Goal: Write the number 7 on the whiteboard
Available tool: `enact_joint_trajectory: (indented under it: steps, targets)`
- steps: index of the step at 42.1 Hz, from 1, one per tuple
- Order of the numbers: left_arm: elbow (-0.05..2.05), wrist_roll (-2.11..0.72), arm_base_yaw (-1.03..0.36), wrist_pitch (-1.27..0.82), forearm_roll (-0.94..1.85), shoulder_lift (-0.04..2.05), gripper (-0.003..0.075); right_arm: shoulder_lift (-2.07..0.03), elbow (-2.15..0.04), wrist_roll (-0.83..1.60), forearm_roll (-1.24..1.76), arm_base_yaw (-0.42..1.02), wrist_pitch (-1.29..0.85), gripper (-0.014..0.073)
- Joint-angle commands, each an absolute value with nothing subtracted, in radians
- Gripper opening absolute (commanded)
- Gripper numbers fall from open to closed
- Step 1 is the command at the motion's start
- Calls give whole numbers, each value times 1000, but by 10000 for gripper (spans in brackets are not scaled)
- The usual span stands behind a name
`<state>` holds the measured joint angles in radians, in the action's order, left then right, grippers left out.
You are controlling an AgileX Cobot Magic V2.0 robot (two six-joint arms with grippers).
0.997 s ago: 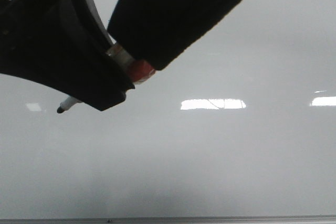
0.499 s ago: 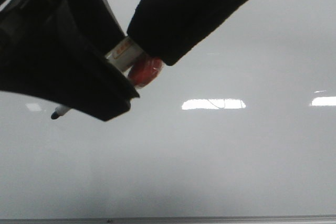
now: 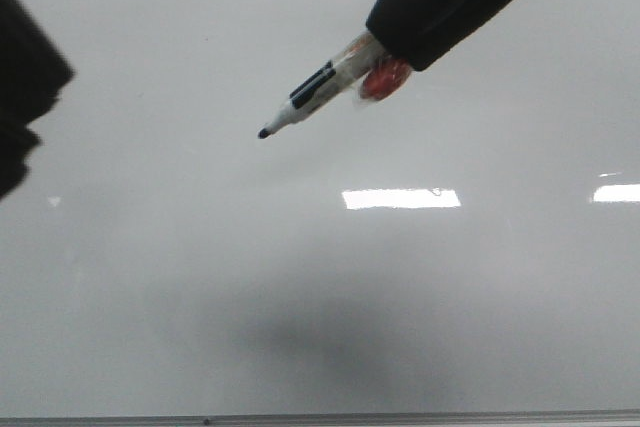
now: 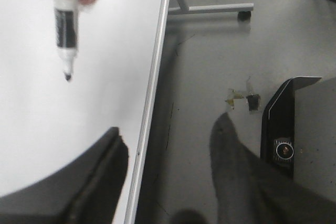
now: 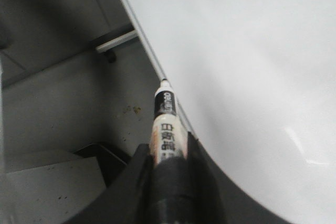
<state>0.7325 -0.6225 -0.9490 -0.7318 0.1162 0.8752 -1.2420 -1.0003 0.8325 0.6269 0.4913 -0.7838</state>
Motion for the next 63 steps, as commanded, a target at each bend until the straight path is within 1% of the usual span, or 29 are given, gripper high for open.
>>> enact_joint_trajectory:
  steps: [1,3,5,11,17,23,31,40,47,57,63]
  targets:
    - [698,-577,-956,-695,138,769,122,-1220,-1033,840,667,459,-706,-69]
    - [670,-566,-956,-695,144,719,41,-1220,-1033,840,668,456,-690,-69]
    - [647,-567,-956,-695,156,675,-23,-1220,-1033,840,668,456,-680,-69]
    - [621,-567,-956,-693,191,589,-20,-1220,-1033,840,668,456,-681,-69]
    - [621,-567,-956,-693,191,580,-20,-1220,-1033,840,669,456,-686,-69]
    - [621,-567,-956,-693,191,580,-20,-1238,-1034,840,751,456,-604,-67]
    - [621,-567,-956,-693,191,580,-20,-1362,-1144,838,773,456,-561,-66]
    - [621,-567,-956,-693,191,580,-20,-1530,-1302,836,801,456,-564,-66]
    - [621,-567,-956,-693,191,580,-20,-1626,-1356,836,801,456,-546,-66]
    - [621,-567,-956,-692,191,580,-20,-1652,-1361,836,801,456,-501,-66]
    - [621,-567,-956,-692,191,580,-20,-1646,-1361,834,796,434,-522,-58]
